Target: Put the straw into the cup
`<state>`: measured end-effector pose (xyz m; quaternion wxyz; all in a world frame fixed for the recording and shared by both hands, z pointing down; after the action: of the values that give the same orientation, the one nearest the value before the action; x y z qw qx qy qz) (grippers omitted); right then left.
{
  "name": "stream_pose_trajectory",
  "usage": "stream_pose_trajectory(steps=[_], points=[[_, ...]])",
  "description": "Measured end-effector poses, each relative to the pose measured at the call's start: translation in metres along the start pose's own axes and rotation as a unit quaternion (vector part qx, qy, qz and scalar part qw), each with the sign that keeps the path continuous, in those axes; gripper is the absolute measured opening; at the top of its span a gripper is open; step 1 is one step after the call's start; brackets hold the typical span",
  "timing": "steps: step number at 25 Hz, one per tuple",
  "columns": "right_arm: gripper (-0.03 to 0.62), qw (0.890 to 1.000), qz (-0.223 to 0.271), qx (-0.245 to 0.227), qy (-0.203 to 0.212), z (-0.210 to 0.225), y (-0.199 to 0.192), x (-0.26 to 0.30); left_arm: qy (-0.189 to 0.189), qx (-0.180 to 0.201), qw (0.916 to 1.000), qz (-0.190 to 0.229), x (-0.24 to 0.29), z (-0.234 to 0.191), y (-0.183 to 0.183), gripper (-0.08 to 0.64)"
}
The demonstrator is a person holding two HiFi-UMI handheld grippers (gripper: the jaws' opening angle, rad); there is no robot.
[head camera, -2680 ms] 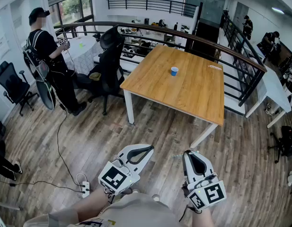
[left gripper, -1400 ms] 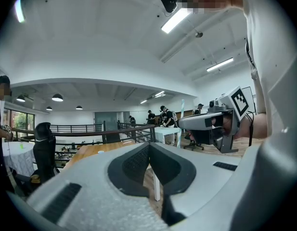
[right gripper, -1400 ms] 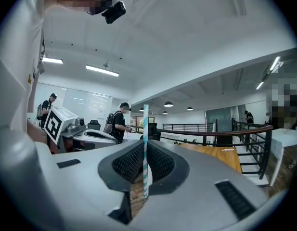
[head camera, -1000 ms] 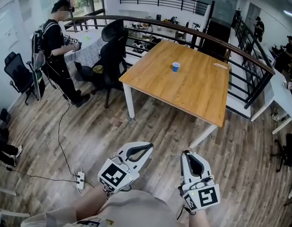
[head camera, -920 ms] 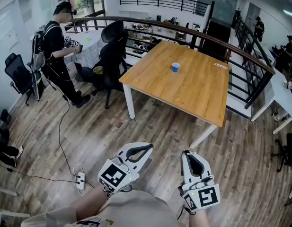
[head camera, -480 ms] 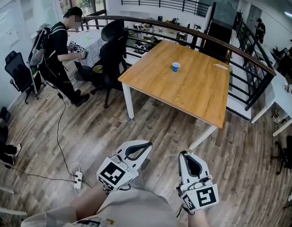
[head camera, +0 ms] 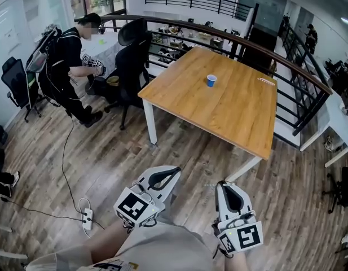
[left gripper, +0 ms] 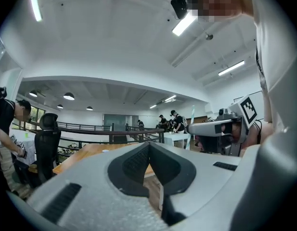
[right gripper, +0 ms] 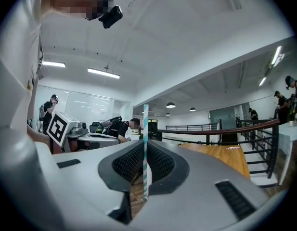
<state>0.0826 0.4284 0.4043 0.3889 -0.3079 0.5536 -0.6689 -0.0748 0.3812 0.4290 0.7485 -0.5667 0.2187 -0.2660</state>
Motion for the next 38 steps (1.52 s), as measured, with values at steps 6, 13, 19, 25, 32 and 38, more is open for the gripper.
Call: stream_pose_trajectory(steps=[6, 13, 19, 25, 32, 38], points=[[0.031, 1.0, 0.0, 0.008, -0.016, 0.033, 0.003, 0.054, -0.014, 0.013, 0.9998, -0.004, 0.04, -0.049, -0.013, 0.014], [0.031, 1.0, -0.011, 0.01, -0.025, 0.072, 0.015, 0.132, -0.037, 0.02, 0.999, -0.015, 0.099, -0.112, -0.029, 0.014], [0.031, 0.998, -0.017, 0.029, -0.044, 0.12, 0.013, 0.204, -0.057, -0.001, 0.9977, -0.035, 0.16, -0.169, -0.05, 0.014], [0.031, 0.997, -0.034, 0.031, -0.056, 0.169, 0.023, 0.286, -0.075, -0.002, 0.9964, -0.04, 0.225, -0.239, -0.071, 0.014], [0.031, 0.994, -0.026, 0.071, -0.075, 0.23, 0.044, 0.376, -0.107, -0.014, 0.9932, -0.044, 0.308, -0.311, -0.089, 0.014], [0.031, 0.994, -0.021, 0.065, -0.085, 0.266, 0.06, 0.448, -0.142, 0.005, 0.9894, -0.033, 0.371, -0.369, -0.105, 0.014]])
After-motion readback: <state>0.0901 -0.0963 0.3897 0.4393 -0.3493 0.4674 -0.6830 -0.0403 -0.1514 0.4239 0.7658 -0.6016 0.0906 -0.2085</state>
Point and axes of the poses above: the fingertips, and each gripper's own axes: x forward along the fingers, z to its right, y out of its top, the point moved 4 cm from there along -x, backward along the fingers, and after that the axes turned 13 degrees about x, right-handed, at the moved point
